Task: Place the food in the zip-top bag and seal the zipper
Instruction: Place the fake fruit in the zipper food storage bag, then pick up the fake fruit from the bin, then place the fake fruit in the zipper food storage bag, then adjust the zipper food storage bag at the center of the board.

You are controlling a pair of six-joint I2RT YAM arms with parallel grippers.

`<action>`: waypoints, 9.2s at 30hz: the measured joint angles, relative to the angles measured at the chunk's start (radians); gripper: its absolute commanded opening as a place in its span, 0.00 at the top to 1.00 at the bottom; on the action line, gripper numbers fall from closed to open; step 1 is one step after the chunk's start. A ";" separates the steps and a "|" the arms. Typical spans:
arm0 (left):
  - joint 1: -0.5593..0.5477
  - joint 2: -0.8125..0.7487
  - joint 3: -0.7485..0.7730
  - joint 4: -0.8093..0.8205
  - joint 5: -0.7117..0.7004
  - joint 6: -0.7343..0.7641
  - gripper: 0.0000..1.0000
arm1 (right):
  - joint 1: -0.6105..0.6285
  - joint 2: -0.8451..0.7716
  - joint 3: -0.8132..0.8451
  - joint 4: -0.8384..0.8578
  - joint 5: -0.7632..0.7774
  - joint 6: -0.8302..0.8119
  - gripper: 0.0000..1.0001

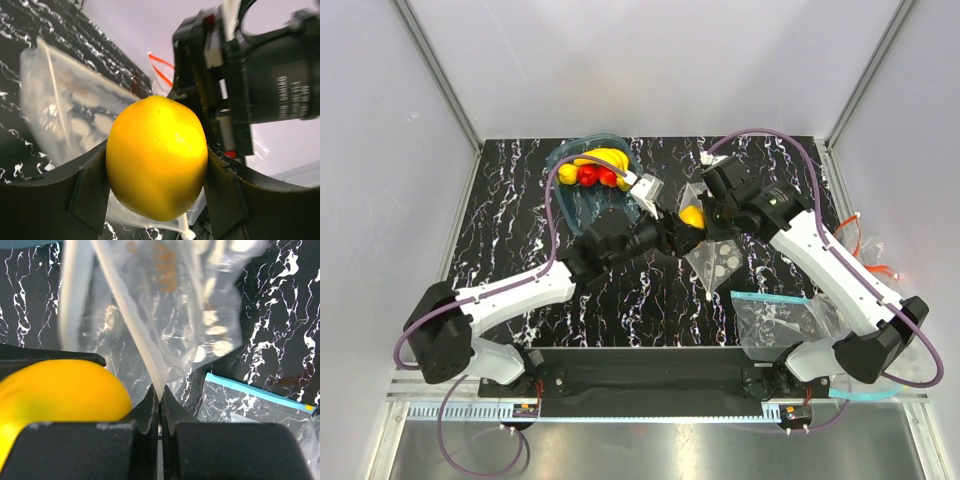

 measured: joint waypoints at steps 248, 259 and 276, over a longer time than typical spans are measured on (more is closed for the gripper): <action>0.112 0.099 -0.003 -0.203 0.492 -0.180 0.67 | -0.214 -0.542 -0.673 0.688 -0.531 0.374 1.00; 0.094 0.105 0.164 -0.613 0.351 0.071 0.20 | -0.214 -0.520 -0.629 0.634 -0.543 0.338 1.00; 0.067 -0.274 0.078 -0.827 0.166 0.172 0.06 | -0.214 -0.506 -0.620 0.633 -0.471 0.320 1.00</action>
